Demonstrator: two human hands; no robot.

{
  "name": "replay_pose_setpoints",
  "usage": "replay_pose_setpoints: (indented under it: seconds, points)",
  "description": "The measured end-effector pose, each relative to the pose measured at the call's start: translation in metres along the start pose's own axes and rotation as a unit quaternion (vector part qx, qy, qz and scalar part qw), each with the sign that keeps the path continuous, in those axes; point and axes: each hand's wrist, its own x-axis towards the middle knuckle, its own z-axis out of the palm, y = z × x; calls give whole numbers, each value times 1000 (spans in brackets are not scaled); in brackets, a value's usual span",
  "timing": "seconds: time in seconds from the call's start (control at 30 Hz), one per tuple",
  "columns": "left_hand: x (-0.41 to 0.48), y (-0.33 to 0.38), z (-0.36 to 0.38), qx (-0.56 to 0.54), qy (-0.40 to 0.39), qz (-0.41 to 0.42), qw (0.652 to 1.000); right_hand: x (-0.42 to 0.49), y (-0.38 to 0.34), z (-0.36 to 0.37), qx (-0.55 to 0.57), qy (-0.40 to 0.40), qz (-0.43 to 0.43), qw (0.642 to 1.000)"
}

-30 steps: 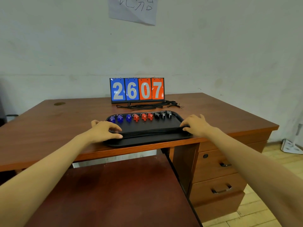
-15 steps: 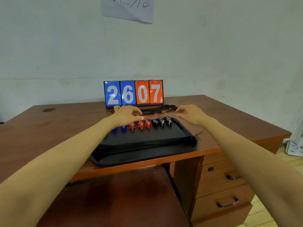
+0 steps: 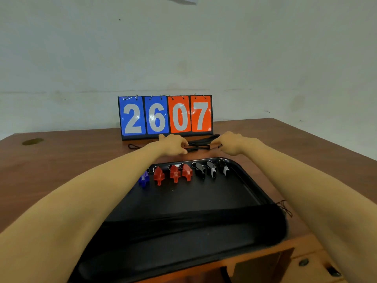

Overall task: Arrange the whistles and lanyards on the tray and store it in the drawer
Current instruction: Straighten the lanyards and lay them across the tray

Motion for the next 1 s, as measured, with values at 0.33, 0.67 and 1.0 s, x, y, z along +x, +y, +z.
replay_pose_setpoints:
  seconds: [0.33, 0.67, 1.0]
  points:
    - [-3, -13, 6, -15, 25, -31, 999, -3, 5, 7, -29, 36, -15, 999]
    - [-12, 32, -16, -156, 62, 36, 985, -32, 0, -29, 313, 120, -5, 942]
    - [-13, 87, -27, -424, 111, 62, 897, -61, 0, -68, 545, 212, -52, 810]
